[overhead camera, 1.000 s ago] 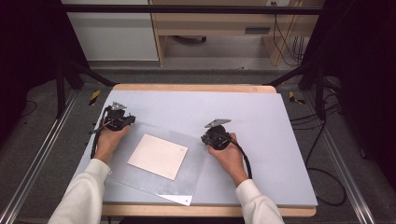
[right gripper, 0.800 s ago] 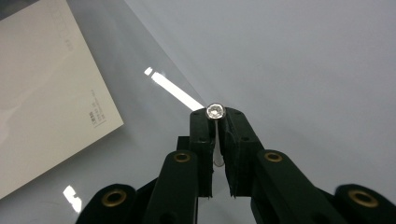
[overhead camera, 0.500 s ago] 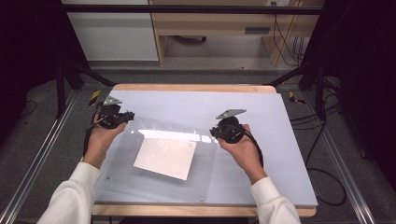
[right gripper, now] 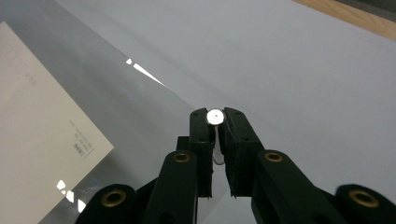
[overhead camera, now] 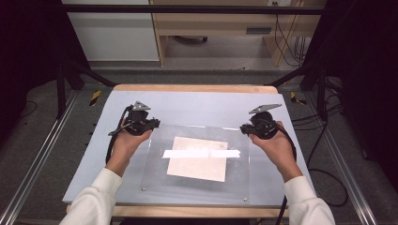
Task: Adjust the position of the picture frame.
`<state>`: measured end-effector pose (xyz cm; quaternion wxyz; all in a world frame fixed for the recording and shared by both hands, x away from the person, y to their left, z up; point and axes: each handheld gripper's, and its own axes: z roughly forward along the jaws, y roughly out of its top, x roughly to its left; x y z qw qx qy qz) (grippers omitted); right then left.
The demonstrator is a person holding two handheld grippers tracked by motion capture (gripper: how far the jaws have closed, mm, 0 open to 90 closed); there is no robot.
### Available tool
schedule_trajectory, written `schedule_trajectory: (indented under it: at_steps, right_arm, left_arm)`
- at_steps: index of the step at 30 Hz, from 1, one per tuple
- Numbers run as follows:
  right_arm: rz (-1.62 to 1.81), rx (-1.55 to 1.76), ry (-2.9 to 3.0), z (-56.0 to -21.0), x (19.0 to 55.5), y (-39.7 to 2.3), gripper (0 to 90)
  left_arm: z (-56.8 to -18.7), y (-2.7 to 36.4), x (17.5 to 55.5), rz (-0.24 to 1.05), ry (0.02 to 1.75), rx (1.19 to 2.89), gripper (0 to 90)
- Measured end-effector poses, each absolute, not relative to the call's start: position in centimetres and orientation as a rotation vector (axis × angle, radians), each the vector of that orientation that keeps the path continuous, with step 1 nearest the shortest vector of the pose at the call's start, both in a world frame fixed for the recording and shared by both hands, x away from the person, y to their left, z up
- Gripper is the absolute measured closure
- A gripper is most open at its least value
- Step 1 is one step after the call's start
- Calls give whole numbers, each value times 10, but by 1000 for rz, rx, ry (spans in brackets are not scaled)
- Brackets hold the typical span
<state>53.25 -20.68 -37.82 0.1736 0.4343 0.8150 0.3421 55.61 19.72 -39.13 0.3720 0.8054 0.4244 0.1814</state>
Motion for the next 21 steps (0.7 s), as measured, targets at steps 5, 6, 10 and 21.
schedule_trajectory:
  at_steps: [5, 6, 10, 21]
  right_arm:
    - [961, 1292, 2307, -400, 542, -219, 827]
    - [961, 1300, 2309, -404, 544, -220, 827]
    - [952, 1340, 2328, -421, 551, -220, 827]
    - [954, 1371, 2334, -440, 563, -215, 824]
  left_arm:
    - [-409, 185, 559, 441, 1094, 2102, 840]
    - [-413, 185, 560, 433, 1097, 2112, 839]
    - [-428, 185, 563, 412, 1121, 2119, 839]
    - [-440, 189, 564, 420, 1133, 2129, 837]
